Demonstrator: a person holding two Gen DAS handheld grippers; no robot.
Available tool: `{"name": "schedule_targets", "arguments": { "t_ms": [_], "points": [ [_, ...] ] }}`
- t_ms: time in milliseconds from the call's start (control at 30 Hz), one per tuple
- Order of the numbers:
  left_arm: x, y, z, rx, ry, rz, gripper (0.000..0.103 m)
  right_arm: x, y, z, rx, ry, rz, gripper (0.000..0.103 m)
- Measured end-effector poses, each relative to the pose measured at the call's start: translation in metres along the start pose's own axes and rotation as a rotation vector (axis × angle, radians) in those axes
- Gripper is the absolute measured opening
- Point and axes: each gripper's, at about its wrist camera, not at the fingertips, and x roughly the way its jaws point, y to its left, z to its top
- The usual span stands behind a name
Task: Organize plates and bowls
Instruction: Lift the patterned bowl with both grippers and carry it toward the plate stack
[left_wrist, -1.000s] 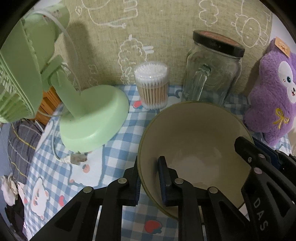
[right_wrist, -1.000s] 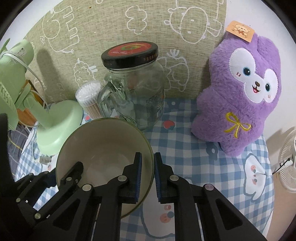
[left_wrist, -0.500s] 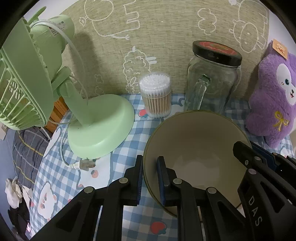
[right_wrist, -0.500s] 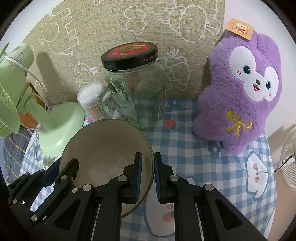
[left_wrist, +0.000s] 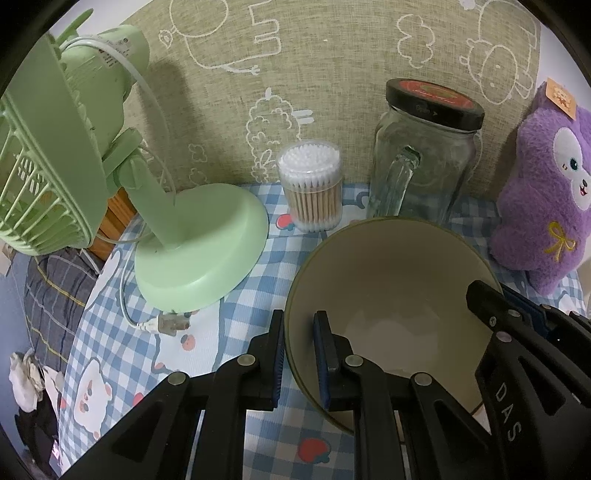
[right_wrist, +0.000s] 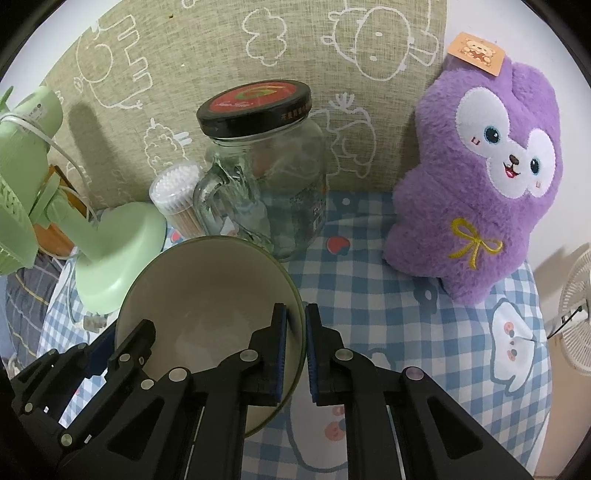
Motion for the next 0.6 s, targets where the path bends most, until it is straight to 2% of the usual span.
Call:
{"name": "schedule_targets", "arguments": {
  "t_ms": [267, 600],
  "points": [
    [-0.010, 0.008, -0.008, -0.032, 0.021, -0.015, 0.012, -0.017, 0.005, -0.009, -0.004, 0.000, -0.003, 0.013],
    [-0.038, 0.021, -0.034, -0.036, 0.028, -0.018, 0.012, -0.048, 0.011, -0.036, 0.000, 0.009, -0.008, 0.013]
  ]
}}
